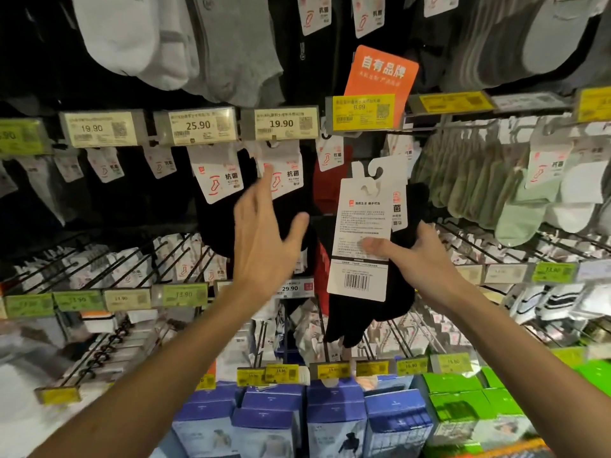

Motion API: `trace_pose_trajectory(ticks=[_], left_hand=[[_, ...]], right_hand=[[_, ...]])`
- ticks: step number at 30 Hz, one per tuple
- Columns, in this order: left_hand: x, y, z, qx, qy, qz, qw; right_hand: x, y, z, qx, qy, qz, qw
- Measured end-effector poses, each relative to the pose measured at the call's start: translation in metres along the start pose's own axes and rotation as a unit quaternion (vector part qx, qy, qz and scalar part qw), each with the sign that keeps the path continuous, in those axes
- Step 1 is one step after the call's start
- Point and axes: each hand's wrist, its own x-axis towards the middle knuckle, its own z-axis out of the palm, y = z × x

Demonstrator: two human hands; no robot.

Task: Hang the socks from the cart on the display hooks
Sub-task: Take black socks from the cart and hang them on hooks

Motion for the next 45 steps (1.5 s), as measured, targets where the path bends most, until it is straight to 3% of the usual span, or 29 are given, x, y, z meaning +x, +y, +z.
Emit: trace_pose_trajectory(ticks=[3,6,8,11,16,20,22,35,40,45], left_hand=[[-0.036,0.033,0.002,-0.107,-0.087,-0.037,0.990],[-0.046,0.054,0.010,-0.207,-0.157,-0.137,0.956],[-0.043,0.054,0.015,-0.271,-0.149,-0.207,0.928],[-0.043,0.049,0.020,-0.321,-0.124,-0.231,0.910],[-0.041,0.027,0.012,-0.375,-0.116,-0.268,0.880],[-0.030,0.000,-0.008,-0.436,-0.163,-0.338,0.818],[-0.025,-0.009,-0.016,-0.443,-0.175,-0.347,0.808],[-0.021,-0.041,-0.047,-0.414,-0.155,-0.311,0.841],[-0.016,-0.054,-0.053,-0.338,-0.064,-0.292,0.893],[-0.009,-0.067,-0.069,-0.231,-0.042,-0.262,0.936]], right_hand=[[-0.003,0.003,0.008,-0.017,-0.020,-0.015,1.000],[-0.007,0.005,0.025,-0.041,-0.029,-0.046,0.998],[-0.011,0.007,0.036,-0.050,-0.039,-0.060,0.996],[-0.017,0.008,0.049,-0.045,-0.050,-0.055,0.996],[-0.016,0.001,0.042,0.024,-0.037,0.024,0.999],[-0.014,-0.006,0.023,0.089,-0.026,0.096,0.991],[-0.013,-0.008,0.019,0.102,-0.018,0.121,0.987],[0.002,-0.008,0.038,0.120,-0.031,0.161,0.979],[0.010,-0.007,0.058,0.099,-0.029,0.149,0.983],[0.015,-0.001,0.072,0.058,-0.038,0.114,0.991]])
